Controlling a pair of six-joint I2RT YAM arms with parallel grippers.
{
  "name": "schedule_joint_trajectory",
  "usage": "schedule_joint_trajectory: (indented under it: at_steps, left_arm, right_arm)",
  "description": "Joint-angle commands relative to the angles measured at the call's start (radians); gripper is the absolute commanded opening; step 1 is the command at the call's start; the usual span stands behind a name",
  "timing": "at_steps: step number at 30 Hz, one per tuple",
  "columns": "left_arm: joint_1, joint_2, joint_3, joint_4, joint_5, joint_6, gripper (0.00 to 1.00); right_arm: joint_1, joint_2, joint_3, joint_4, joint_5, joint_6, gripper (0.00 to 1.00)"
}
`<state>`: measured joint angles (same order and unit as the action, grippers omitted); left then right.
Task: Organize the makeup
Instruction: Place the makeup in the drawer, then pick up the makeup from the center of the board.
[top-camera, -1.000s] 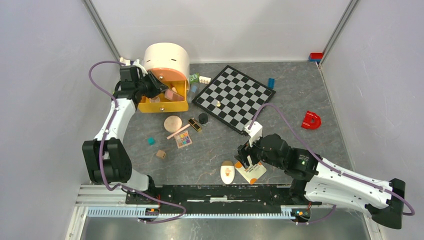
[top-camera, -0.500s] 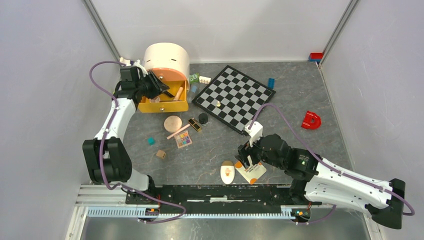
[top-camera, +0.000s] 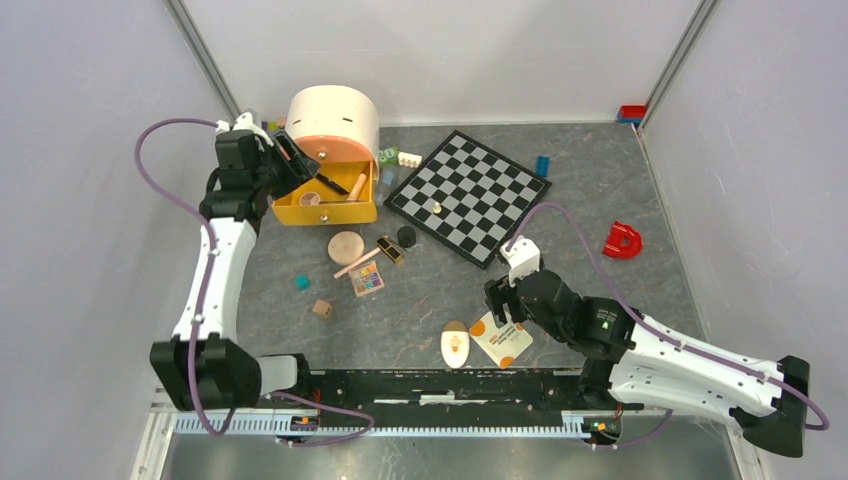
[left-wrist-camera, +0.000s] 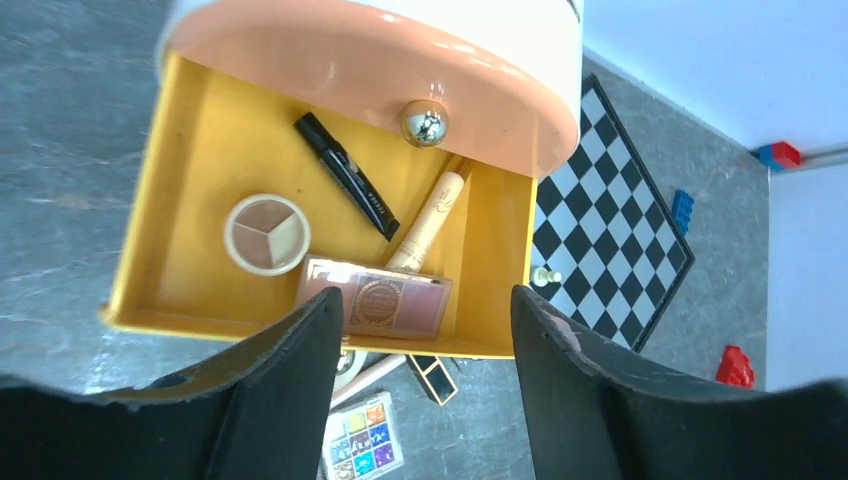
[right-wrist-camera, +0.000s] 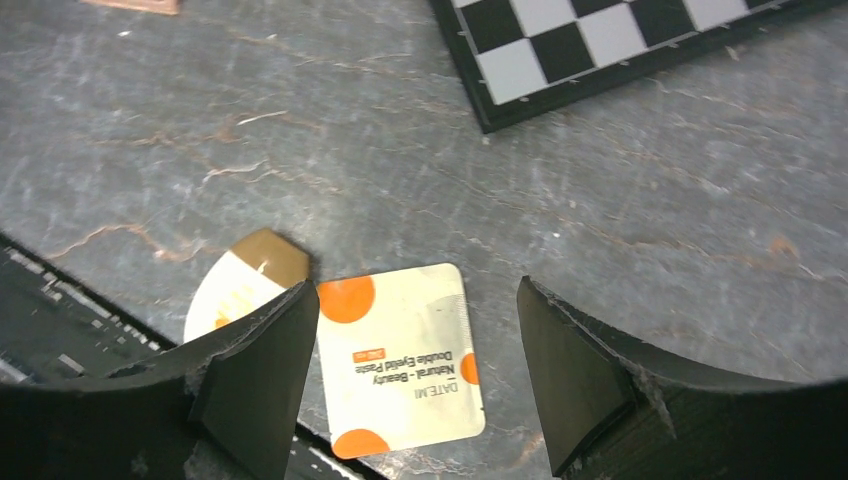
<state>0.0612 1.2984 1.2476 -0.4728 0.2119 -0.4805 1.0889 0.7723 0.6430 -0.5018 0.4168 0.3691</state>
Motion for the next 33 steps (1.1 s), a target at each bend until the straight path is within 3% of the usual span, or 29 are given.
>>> schedule_joint_trajectory:
  at_steps: [1, 5, 9, 18, 26, 29, 33]
  left_arm:
    - [0.0, -0.113, -0.025, -0.058, -0.167, 0.022, 0.74]
    - [0.0, -0.193, -0.077, -0.087, -0.265, 0.013, 0.99]
    - [0.002, -0.224, -0.126, -0.112, -0.333, 0.0, 1.0]
    - [0.006, -0.251, -0.18, -0.147, -0.321, -0.075, 1.0]
    - [-0.003, -0.37, -0.303, -0.104, -0.19, -0.204, 1.0]
    - [-0.047, -0.413, -0.353, -0.106, -0.236, -0.224, 1.0]
    - [-0.232, -0.455, -0.407, -0.124, -0.352, -0.27, 1.0]
  right_arm:
    - [0.003, -0.008, 0.017, -0.052, 0.164, 0.083, 0.8]
    - [0.004, -0.007, -0.004, -0.048, 0.191, 0.093, 0.82]
    - [0.003, 0.017, -0.002, -0.041, 0.17, 0.107, 0.85]
    - [0.003, 0.08, 0.003, -0.06, 0.171, 0.154, 0.91]
    - [-0.011, 0.168, 0.025, -0.11, 0.096, 0.154, 0.97]
    - [-0.035, 0.205, 0.023, -0.133, 0.055, 0.146, 0.98]
    - [-0.12, 0.215, -0.029, -0.101, -0.111, 0.083, 0.98]
